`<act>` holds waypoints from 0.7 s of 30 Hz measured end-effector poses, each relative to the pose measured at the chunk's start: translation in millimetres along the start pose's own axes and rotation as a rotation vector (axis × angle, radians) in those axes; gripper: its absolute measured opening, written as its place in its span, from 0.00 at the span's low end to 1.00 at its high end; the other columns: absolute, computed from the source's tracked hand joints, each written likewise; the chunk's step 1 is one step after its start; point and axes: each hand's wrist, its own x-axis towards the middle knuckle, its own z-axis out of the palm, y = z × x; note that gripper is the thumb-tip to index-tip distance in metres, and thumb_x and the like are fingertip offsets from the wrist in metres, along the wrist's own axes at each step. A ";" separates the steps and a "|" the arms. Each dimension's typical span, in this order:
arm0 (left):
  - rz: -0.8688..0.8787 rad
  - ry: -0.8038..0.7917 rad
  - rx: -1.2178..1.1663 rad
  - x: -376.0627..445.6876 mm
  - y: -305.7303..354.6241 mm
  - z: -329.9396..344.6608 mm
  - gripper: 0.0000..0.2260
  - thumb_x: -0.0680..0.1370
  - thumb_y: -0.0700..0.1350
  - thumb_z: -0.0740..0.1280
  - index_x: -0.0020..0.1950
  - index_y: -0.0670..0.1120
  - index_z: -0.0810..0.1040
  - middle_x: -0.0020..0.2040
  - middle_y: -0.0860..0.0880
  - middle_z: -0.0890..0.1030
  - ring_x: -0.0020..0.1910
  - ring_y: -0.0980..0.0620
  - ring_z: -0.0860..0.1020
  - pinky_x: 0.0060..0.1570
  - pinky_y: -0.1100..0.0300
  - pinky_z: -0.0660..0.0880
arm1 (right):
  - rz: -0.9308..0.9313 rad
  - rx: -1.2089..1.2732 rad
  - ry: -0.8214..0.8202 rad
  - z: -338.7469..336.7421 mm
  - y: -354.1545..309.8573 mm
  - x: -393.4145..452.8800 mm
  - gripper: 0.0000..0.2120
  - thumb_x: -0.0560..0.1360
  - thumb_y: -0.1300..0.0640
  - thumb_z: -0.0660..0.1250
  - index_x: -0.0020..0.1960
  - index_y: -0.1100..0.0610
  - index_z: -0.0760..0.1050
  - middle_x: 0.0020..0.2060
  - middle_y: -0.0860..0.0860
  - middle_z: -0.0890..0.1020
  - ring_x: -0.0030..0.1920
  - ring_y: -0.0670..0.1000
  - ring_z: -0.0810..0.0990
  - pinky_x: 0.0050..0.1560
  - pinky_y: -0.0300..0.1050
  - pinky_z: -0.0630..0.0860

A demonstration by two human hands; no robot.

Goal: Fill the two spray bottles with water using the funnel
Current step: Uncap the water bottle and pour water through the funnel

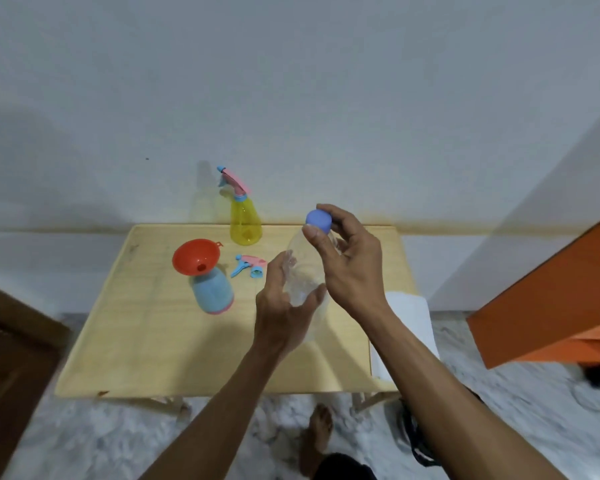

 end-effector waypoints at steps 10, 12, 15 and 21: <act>-0.025 -0.008 -0.002 -38.0 -5.4 1.4 0.32 0.69 0.51 0.77 0.69 0.60 0.66 0.60 0.71 0.76 0.62 0.71 0.73 0.61 0.63 0.72 | -0.022 -0.019 -0.048 -8.4 10.9 -35.4 0.12 0.76 0.53 0.74 0.59 0.48 0.80 0.53 0.40 0.84 0.56 0.42 0.81 0.58 0.37 0.74; -0.023 -0.006 0.005 -40.2 -6.4 4.4 0.33 0.70 0.47 0.78 0.70 0.59 0.66 0.58 0.74 0.75 0.59 0.75 0.72 0.57 0.69 0.71 | -0.024 -0.023 -0.045 -10.7 14.7 -36.6 0.12 0.77 0.53 0.74 0.60 0.48 0.80 0.53 0.41 0.84 0.57 0.43 0.81 0.58 0.37 0.74; -0.019 0.022 0.018 -40.7 -6.3 8.6 0.33 0.70 0.45 0.78 0.71 0.55 0.67 0.58 0.73 0.74 0.58 0.78 0.71 0.56 0.73 0.69 | -0.022 -0.029 -0.055 -14.2 15.8 -36.6 0.14 0.76 0.52 0.74 0.61 0.50 0.80 0.54 0.41 0.84 0.58 0.43 0.81 0.60 0.39 0.74; 0.001 0.071 0.071 -36.7 -2.9 11.8 0.33 0.72 0.48 0.78 0.73 0.51 0.67 0.71 0.52 0.75 0.70 0.56 0.72 0.66 0.59 0.70 | 0.023 -0.032 -0.036 -13.9 4.2 -25.2 0.18 0.69 0.47 0.81 0.54 0.52 0.79 0.48 0.43 0.85 0.53 0.40 0.82 0.49 0.29 0.74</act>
